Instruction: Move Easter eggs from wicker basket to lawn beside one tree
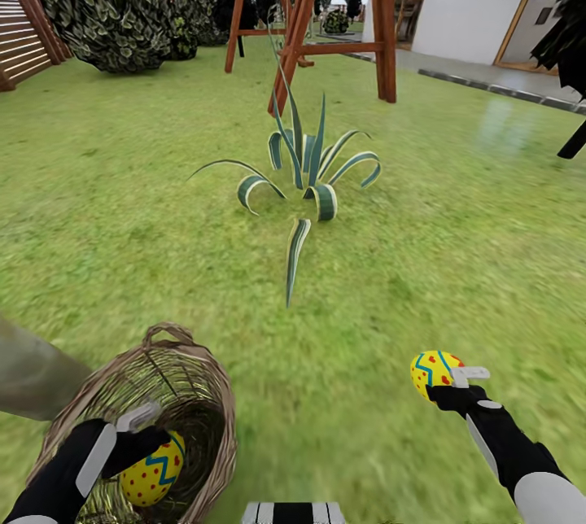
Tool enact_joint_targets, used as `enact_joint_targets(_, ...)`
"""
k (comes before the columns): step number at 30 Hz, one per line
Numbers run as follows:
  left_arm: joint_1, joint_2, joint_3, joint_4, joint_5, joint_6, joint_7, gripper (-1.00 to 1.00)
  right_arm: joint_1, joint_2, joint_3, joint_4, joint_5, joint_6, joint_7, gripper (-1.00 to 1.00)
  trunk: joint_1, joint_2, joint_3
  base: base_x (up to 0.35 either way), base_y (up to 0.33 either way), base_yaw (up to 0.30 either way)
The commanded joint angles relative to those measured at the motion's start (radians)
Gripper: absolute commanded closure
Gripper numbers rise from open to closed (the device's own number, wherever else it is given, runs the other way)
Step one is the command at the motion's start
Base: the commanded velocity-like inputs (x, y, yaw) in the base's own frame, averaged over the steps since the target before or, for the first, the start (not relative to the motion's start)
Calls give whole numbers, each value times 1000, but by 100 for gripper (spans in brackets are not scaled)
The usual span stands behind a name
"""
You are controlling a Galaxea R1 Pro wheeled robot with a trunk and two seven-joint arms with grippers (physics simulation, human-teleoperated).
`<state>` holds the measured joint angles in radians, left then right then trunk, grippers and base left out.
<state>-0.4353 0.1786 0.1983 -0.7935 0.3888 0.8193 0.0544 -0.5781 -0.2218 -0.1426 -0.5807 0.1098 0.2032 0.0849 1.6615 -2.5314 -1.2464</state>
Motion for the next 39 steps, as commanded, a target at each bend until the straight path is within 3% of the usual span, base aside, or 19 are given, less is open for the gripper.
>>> enact_joint_targets(1, 0, -2, 1, -1, 10, 4, 5, -100, 0, 1, -6, -2, 10, 5, 9, 100, 0, -1, -5, 0, 0, 0)
enact_joint_targets(15, 0, -5, 1, -4, 12, -23, 1, -100, 0, -2, -9, -55, 9, 7, 10, 100, 6, -4, -59, 0, 0, 0)
enact_joint_targets(17, 0, -5, 1, -4, 12, -26, 1, -100, 0, 0, -8, -109, 8, 13, 10, 100, 7, -4, -67, 0, 0, 0)
enact_joint_targets(25, 0, -6, 1, -4, 12, -45, 1, -100, 0, 37, -7, -122, 10, 12, 9, 100, 11, -6, -98, 0, 0, 0)
enact_joint_targets(32, 0, -10, -2, -4, 12, -45, -1, -100, 0, 40, -7, -119, 10, 12, 9, 100, 11, -6, -98, 0, 0, 0)
enact_joint_targets(39, 0, -13, -2, -4, 14, -45, -4, -100, 0, 39, -8, -100, 12, 10, 9, 100, 13, -7, -113, 0, 0, 0)
